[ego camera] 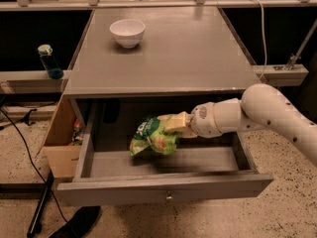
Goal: Place green rice chip bag into top drawer
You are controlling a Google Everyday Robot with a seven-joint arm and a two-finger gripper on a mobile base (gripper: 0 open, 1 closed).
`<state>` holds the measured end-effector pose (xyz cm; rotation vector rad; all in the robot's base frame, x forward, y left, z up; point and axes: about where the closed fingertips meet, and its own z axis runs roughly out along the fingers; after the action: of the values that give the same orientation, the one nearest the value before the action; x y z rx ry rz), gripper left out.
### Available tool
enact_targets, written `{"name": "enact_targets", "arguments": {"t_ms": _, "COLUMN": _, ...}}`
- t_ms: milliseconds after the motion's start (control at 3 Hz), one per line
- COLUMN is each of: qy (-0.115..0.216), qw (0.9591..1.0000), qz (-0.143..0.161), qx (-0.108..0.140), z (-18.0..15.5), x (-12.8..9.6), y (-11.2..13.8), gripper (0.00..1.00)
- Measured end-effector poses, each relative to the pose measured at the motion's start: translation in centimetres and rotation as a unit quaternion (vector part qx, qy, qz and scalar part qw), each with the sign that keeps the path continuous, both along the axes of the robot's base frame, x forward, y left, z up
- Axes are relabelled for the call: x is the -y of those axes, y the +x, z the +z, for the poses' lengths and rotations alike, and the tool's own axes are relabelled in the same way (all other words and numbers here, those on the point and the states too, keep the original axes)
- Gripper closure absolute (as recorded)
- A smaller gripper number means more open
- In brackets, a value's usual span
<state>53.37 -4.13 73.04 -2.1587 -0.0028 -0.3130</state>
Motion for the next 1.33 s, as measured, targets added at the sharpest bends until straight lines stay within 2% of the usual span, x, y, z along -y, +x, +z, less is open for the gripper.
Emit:
{"name": "enact_targets", "arguments": {"t_ms": 667, "qy": -0.019, "qw": 0.9996, "qz": 0.02, "qx": -0.007, "z": -3.5, "x": -1.8, "y": 0.5, "gripper": 1.0}}
{"name": "enact_targets", "arguments": {"t_ms": 1333, "qy": -0.036, "qw": 0.999, "qz": 0.021, "qx": -0.019, "z": -6.1, "x": -1.9, "y": 0.7, "gripper": 1.0}}
